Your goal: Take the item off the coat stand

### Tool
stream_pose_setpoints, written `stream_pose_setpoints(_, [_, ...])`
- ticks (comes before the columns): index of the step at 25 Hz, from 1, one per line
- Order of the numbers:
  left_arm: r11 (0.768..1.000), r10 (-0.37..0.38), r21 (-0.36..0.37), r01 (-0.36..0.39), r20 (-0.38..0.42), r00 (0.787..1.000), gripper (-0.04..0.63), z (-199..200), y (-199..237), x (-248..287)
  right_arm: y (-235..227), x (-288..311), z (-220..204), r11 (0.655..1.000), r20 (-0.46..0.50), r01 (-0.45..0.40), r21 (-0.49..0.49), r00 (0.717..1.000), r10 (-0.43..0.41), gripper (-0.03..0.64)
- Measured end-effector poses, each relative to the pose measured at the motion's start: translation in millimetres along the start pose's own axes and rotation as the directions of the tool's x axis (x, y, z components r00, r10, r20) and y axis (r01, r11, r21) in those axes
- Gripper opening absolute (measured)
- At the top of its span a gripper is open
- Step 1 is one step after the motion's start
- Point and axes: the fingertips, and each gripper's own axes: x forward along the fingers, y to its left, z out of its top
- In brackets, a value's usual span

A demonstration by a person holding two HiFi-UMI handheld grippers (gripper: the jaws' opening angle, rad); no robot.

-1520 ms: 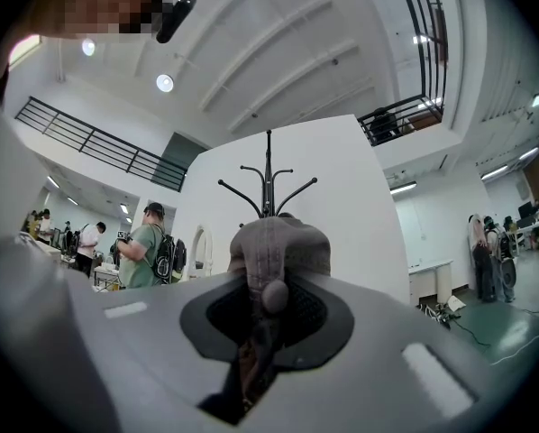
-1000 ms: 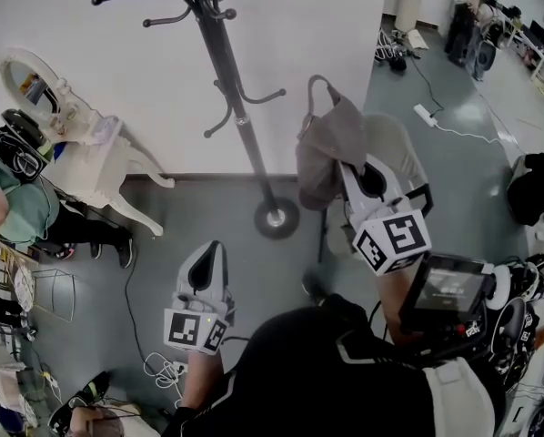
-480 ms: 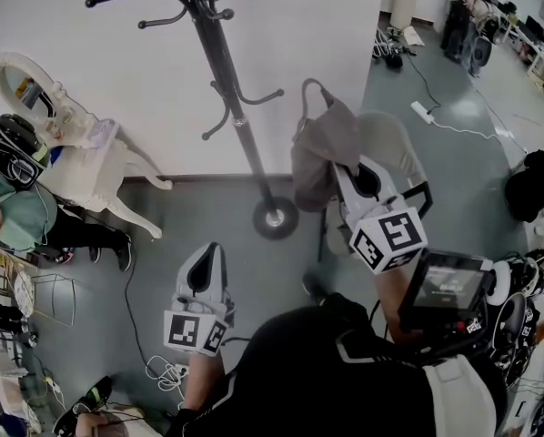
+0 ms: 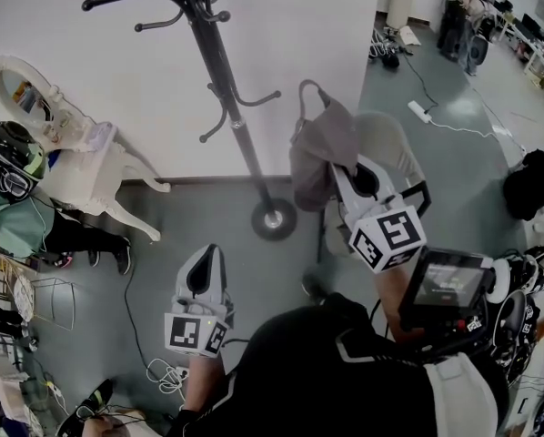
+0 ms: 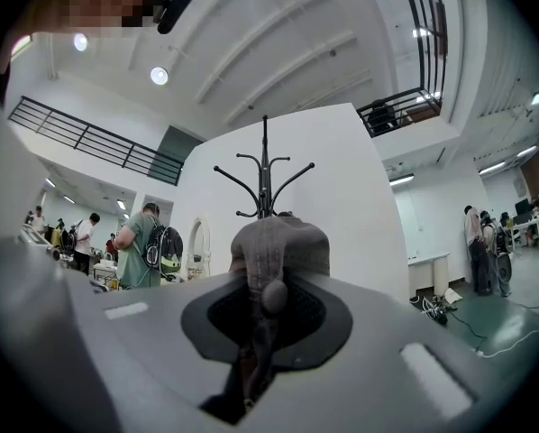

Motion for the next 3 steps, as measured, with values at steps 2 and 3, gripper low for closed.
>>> stream_pose_setpoints(2, [1.000, -0.003, 0.003, 0.003, -0.002, 1.000, -0.009, -1.0, -0.2, 0.1, 2.0, 1.6, -2.2, 1.000, -0.006, -0.009, -0.002, 1.000, 0.009, 0.028])
stream_pose_setpoints(3, [1.000, -0.005, 0.003, 0.005, -0.003, 1.000, -0.009, -1.4, -0.4, 0.0, 2.9, 2.2, -3.2, 1.000, -0.009, -0.012, -0.003, 1.000, 0.012, 0.028])
